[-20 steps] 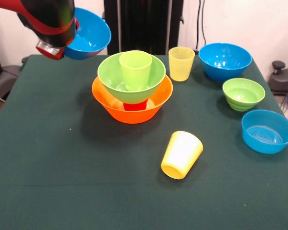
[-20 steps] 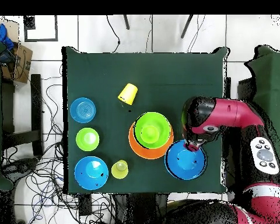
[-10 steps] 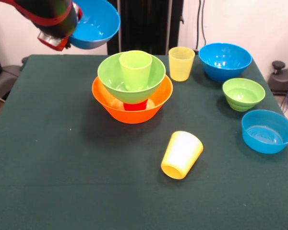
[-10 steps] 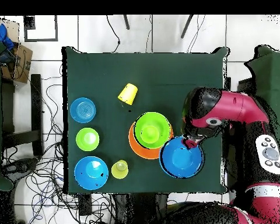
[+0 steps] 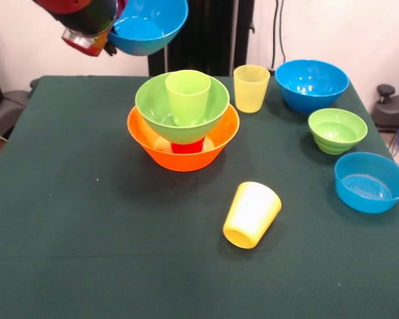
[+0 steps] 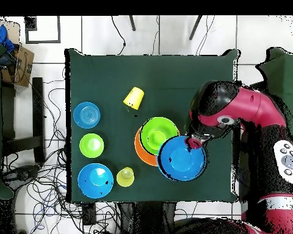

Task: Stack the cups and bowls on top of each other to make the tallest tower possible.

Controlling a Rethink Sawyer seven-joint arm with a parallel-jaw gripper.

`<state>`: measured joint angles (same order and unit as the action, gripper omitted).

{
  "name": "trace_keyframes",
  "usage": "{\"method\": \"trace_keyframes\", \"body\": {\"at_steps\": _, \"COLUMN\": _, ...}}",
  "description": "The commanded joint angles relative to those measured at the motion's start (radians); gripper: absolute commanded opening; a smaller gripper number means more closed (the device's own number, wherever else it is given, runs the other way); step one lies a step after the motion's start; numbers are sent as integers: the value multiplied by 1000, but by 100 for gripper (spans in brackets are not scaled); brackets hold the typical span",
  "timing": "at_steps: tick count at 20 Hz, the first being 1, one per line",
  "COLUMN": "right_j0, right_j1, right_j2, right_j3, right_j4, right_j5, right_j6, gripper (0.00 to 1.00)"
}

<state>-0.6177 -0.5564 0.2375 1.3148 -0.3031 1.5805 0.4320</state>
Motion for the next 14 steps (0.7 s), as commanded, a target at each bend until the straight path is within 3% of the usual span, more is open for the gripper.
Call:
{"method": "trace_keyframes", "body": {"at_steps": 1, "right_j0": 17, "right_j1": -5, "right_j2": 71, "right_j3": -54, "right_j4": 93, "right_j5": 42, "right_j6": 163, "gripper": 0}}
{"method": "trace_keyframes", "body": {"at_steps": 5, "right_j0": 15, "right_j1": 2, "right_j2": 38, "right_j3": -19, "right_j4": 138, "right_j5": -72, "right_j6": 237, "gripper": 0}}
{"method": "trace_keyframes", "body": {"at_steps": 10, "right_j0": 15, "right_j1": -13, "right_j2": 39, "right_j3": 30, "right_j4": 152, "right_j5": -187, "right_j6": 206, "gripper": 0}}
{"method": "trace_keyframes", "body": {"at_steps": 14, "right_j0": 39, "right_j1": -12, "right_j2": 28, "right_j3": 38, "right_j4": 164, "right_j5": -254, "right_j6": 248, "gripper": 0}}
